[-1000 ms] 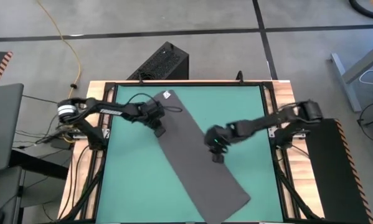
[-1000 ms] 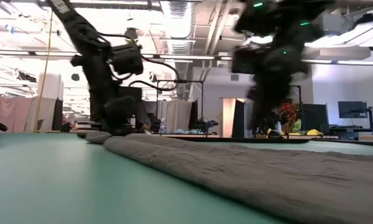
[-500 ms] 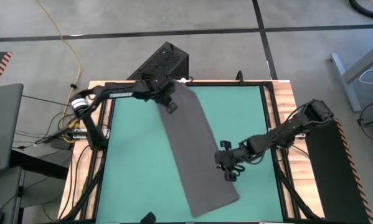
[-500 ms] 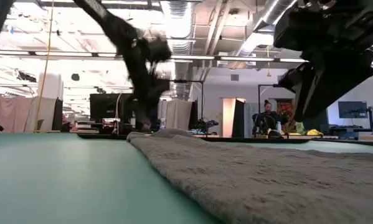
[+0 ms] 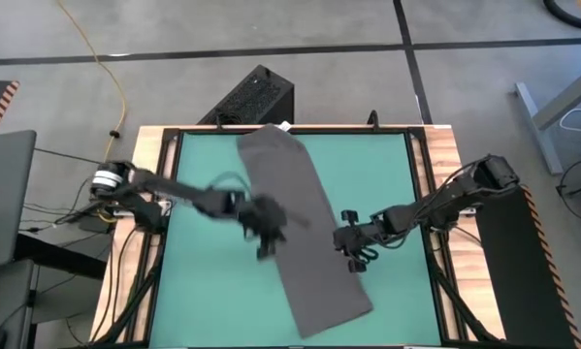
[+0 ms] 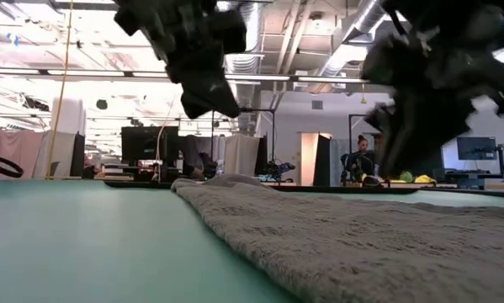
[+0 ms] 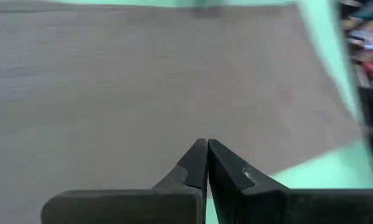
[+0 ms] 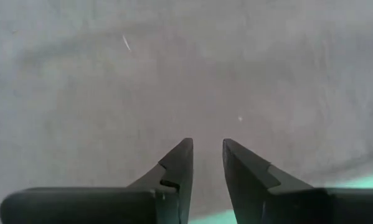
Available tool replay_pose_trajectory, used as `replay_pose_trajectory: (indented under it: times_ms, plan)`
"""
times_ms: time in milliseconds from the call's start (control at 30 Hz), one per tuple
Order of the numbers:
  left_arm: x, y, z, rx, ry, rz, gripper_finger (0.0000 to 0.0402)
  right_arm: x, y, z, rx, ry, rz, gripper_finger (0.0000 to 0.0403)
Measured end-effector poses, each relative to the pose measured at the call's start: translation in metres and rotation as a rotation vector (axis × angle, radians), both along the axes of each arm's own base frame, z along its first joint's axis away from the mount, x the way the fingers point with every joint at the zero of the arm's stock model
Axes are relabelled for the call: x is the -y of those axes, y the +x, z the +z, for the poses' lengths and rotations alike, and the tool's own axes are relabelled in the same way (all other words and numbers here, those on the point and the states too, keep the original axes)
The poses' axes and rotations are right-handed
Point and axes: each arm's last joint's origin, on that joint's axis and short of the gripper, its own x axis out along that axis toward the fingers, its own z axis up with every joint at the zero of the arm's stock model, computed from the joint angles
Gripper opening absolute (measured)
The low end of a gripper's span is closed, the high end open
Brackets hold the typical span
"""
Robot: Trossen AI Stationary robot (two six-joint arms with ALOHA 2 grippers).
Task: Roll towel into tight, uniform cylinder
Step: Fold the gray towel
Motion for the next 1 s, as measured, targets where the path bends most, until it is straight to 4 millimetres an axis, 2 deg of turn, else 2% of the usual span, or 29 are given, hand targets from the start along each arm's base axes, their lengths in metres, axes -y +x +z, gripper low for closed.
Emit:
replay_pose_trajectory:
  times_ms: [67,167,233,367,500,633,767,867,1000]
  plan:
    - [0.023,0.006,-0.012,0.032,-0.007,-0.012,0.0000,0.002,-0.005,-0.008,0.000,0.025,-0.030,0.0108]
    - [0.041,0.017,-0.022,0.079,-0.029,-0.012,0.0000,0.001,-0.011,-0.018,0.001,0.060,-0.063,0.0105]
    - [0.049,0.024,-0.034,0.077,-0.082,-0.019,0.0000,-0.001,-0.012,-0.020,0.027,0.073,-0.061,0.0103]
    - [0.065,0.028,-0.074,-0.043,-0.173,-0.072,0.0000,0.000,-0.009,-0.018,0.114,-0.001,-0.065,0.0101]
    - [0.069,0.026,-0.093,-0.140,-0.197,-0.067,0.0000,0.021,0.006,-0.007,0.269,-0.123,-0.106,0.0100]
    - [0.066,0.016,-0.094,-0.250,-0.139,-0.028,0.0000,0.063,0.021,0.003,0.375,-0.121,-0.172,0.0089]
    - [0.058,-0.001,-0.084,-0.375,-0.016,0.027,0.0000,0.103,0.023,0.006,0.405,-0.116,-0.233,0.0073]
    - [0.054,-0.019,-0.077,-0.512,0.045,0.055,0.0000,0.122,0.021,0.008,0.422,-0.120,-0.281,0.0064]
    - [0.057,-0.053,-0.068,-0.783,0.056,0.061,0.0000,0.131,0.021,0.009,0.445,-0.106,-0.300,0.0060]
